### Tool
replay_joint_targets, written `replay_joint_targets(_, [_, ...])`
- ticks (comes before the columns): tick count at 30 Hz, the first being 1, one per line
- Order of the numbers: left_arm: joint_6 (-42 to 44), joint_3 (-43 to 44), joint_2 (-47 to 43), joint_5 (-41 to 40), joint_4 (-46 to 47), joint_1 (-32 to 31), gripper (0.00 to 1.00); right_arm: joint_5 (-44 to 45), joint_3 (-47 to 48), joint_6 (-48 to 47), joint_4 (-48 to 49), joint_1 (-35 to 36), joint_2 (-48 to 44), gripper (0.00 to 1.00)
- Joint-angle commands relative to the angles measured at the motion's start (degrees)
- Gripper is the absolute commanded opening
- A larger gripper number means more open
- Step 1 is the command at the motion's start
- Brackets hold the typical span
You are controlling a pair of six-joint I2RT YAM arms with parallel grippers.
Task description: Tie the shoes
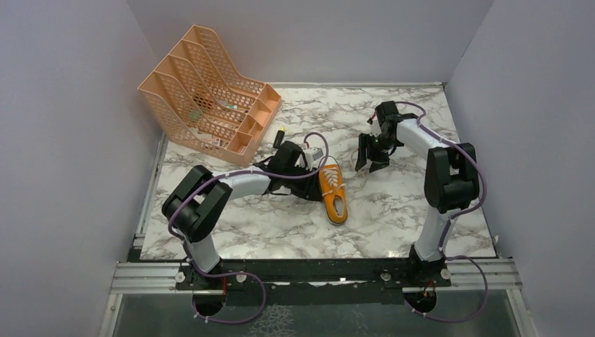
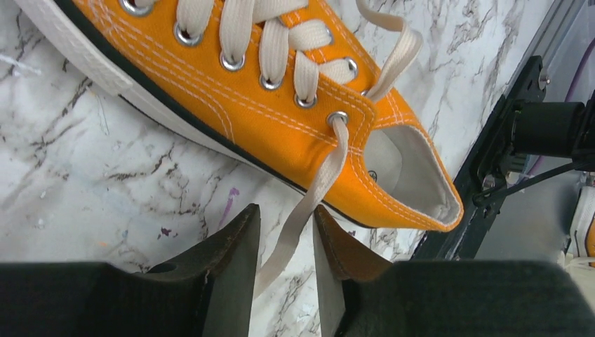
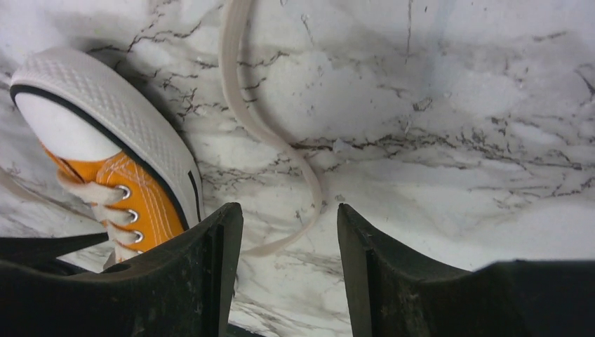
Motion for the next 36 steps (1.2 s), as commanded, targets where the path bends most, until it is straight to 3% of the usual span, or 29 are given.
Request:
replay_joint_targets(1, [0.97,2.81,1.62,2.18,1.22,-0.37,0.32,1.21,2.48,-2.08,1.22,0.15,2.87,0.56])
replay_joint_targets(10, [2.54,4.21,-0.28,-0.02,-3.42,-0.4,0.22,0.74,1.87,-1.63,4.78,0.23,6.43,0.52])
replay_joint_targets(23, [2.33,6.15,-0.04,-0.7,-5.67,-0.39,0.19,-1.13,-1.39,-1.29,8.45,0.19,4.4,0.48])
replay_joint_targets(25, [2.04,6.68,0.19,-0.63,-5.7,-0.39,0.15,0.23,-1.99,-1.44,6.72,0.2,2.15,0.51])
replay_joint_targets(28, [1.31,7.23,0.43,-0.44,-5.72,-0.41,0.11,4.22,-3.87,-2.69,3.52,0.21,-2.69,0.65])
replay_joint_targets(31, [0.49,7.59,-0.01,-0.26,-5.89,-0.41,0.09,9.76,-7.15,-5.82,1.83,0.24,-9.32,0.66])
replay_joint_targets(36, [0.59,8.14,-0.39,0.3,-8.28,-0.4,0.07,1.5,-22.49,-13.38,21.64,0.25,-27.44,0.63])
